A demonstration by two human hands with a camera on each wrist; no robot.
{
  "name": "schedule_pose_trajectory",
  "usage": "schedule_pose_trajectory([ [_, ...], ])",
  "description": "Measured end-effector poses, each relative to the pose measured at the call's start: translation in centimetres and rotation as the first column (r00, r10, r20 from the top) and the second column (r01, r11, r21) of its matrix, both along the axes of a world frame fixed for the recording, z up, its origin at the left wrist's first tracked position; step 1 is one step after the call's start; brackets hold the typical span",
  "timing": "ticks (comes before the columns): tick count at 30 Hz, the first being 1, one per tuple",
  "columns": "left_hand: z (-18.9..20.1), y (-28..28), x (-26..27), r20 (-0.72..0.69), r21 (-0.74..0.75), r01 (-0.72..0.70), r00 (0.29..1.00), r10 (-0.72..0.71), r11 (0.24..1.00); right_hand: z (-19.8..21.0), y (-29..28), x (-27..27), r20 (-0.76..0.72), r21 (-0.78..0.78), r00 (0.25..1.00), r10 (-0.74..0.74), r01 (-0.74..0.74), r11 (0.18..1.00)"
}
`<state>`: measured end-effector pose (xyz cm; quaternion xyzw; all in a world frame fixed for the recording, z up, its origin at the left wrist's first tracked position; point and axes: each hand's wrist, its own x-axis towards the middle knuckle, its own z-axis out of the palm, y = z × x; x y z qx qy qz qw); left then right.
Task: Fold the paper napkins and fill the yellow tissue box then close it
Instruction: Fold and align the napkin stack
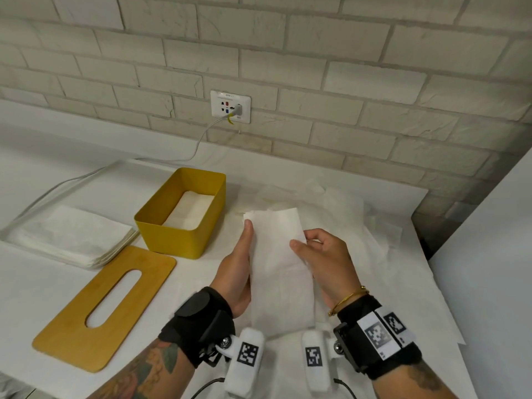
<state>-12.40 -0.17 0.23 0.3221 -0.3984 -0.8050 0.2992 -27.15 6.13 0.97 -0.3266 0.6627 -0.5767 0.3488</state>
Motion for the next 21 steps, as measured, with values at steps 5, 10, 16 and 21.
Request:
schedule_pose_trajectory([
  [5,0.1,-0.3,-0.1,0.065,-0.026,-0.002,0.998,0.004,1.0,-0.2,-0.1,0.4,0.008,0.001,1.0,0.011,-0.011,1.0],
  [10,0.4,-1.0,0.3,0.067,-0.039,-0.081,0.994,0.083,0.996,-2.2,1.8,0.7,0.049,0.102,0.991,0.121,-0.125,0.987],
  [16,1.0,-1.8,1.2,0.026,-0.109,-0.087,0.996,0.09,0.99,-3.0,4.5,-1.2,-0.038,0.258,0.971,0.234,-0.217,0.941],
  [21,1.3,-0.7,0.4,0.083,-0.158,0.072,0.995,-0.06,0.985,0.2,3.3,-1.5,-0.071,0.07,0.962,0.265,-0.261,0.963],
])
